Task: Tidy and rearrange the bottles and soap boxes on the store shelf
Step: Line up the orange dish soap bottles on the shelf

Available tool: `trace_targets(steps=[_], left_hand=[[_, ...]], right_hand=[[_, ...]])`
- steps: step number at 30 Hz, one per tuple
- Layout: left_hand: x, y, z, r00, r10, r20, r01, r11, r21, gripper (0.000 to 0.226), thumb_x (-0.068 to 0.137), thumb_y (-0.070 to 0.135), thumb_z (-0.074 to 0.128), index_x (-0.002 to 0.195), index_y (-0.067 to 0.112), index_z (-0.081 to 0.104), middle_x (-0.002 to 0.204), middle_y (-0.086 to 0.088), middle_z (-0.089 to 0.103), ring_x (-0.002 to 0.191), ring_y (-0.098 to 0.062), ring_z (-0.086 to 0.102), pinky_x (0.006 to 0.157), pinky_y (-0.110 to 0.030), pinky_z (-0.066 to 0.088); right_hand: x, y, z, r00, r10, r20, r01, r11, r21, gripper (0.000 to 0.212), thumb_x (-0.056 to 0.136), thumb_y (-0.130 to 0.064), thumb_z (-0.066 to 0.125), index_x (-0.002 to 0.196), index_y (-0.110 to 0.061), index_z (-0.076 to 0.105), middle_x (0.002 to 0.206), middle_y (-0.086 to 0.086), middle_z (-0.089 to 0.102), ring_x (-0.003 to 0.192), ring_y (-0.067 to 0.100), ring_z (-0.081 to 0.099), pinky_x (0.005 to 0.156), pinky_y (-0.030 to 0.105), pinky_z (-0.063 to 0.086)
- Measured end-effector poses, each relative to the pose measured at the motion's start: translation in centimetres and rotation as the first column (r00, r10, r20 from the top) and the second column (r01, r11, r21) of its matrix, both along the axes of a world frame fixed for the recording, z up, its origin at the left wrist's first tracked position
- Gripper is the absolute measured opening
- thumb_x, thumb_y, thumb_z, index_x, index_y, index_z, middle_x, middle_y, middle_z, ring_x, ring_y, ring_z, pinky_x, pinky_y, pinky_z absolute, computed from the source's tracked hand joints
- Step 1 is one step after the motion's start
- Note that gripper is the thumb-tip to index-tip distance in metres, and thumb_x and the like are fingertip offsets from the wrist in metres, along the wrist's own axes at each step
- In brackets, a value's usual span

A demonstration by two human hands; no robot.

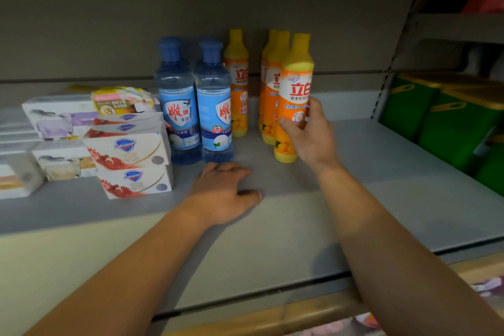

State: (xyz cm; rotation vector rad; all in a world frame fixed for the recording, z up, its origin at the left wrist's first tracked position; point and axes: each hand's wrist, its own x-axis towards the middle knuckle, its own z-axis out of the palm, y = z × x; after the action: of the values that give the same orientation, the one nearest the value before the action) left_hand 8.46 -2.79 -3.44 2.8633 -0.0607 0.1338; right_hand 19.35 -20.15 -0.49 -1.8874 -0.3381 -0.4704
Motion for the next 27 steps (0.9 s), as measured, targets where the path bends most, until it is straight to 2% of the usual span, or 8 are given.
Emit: trace_targets(steps=[2,6,9,14,23,25,27], left_hand=[[0.1,0.1,-0.1,1.000,-0.003,0.001,0.003,1.000,0.004,0.064,0.085,0.063,0.051,0.142,0.036,0.040,0.151,0.008,0.036,0.138,-0.021,0.026,0.114,-0.032,0.024],[0.2,0.2,-0.1,1.000,0.004,-0.003,-0.004,1.000,-0.013,0.065,0.083,0.064,0.052,0.141,0.038,0.041,0.151,0.009,0.036,0.138,-0.020,0.025,0.113,-0.032,0.025],[0.3,0.2,-0.1,1.000,0.006,0.002,-0.006,1.000,-0.020,0.065,0.082,0.064,0.054,0.141,0.038,0.042,0.151,0.009,0.037,0.138,-0.020,0.026,0.113,-0.030,0.024],[0.3,0.3,-0.1,1.000,0.009,0.001,-0.009,0.999,-0.031,0.065,0.082,0.063,0.054,0.141,0.039,0.041,0.151,0.010,0.036,0.139,-0.019,0.025,0.113,-0.031,0.025],[0.0,0.3,0.2,1.000,-0.015,-0.004,0.015,1.000,-0.019,0.064,0.084,0.063,0.053,0.141,0.036,0.042,0.151,0.009,0.036,0.138,-0.020,0.026,0.110,-0.029,0.024],[-0.3,0.5,0.3,0.999,-0.036,0.003,0.036,0.999,-0.022,0.062,0.086,0.060,0.053,0.142,0.034,0.042,0.151,0.008,0.037,0.139,-0.018,0.027,0.111,-0.027,0.022],[-0.8,0.8,0.3,0.998,-0.062,0.006,0.062,0.997,-0.035,0.060,0.088,0.057,0.054,0.141,0.031,0.043,0.151,0.006,0.037,0.139,-0.016,0.029,0.110,-0.024,0.021]], right_hand=[[-0.1,-0.2,-0.6,0.996,0.028,-0.087,-0.035,0.997,-0.074,0.067,0.082,-0.030,0.077,0.138,-0.017,0.042,0.132,0.001,0.059,0.113,0.021,0.060,0.097,0.038,0.051],[-0.4,-1.2,-1.4,0.989,-0.008,-0.151,-0.019,0.984,-0.177,0.070,0.078,-0.025,0.080,0.137,-0.017,0.042,0.130,0.001,0.058,0.110,0.021,0.060,0.088,0.031,0.048],[-0.5,-1.0,-1.5,0.990,-0.042,-0.133,0.012,0.975,-0.221,0.065,0.082,-0.024,0.077,0.137,-0.014,0.044,0.133,0.005,0.059,0.115,0.026,0.061,0.099,0.041,0.050],[-0.3,-0.2,-1.5,0.987,-0.035,-0.158,-0.001,0.975,-0.223,0.068,0.085,-0.030,0.074,0.142,-0.016,0.040,0.140,0.005,0.054,0.123,0.027,0.056,0.105,0.045,0.046],[-0.1,-0.1,-1.6,0.979,-0.051,-0.197,0.009,0.977,-0.213,0.073,0.084,-0.035,0.075,0.143,-0.015,0.038,0.140,0.005,0.054,0.121,0.026,0.057,0.101,0.041,0.048],[-0.7,-0.2,-1.0,0.979,-0.137,-0.150,0.108,0.976,-0.189,0.075,0.082,-0.038,0.076,0.142,-0.013,0.039,0.139,0.007,0.051,0.119,0.026,0.057,0.096,0.038,0.049],[-1.6,-0.4,0.1,0.964,-0.263,0.027,0.264,0.958,-0.115,0.063,0.081,-0.036,0.076,0.132,-0.010,0.049,0.128,0.009,0.053,0.108,0.025,0.060,0.088,0.038,0.052]])
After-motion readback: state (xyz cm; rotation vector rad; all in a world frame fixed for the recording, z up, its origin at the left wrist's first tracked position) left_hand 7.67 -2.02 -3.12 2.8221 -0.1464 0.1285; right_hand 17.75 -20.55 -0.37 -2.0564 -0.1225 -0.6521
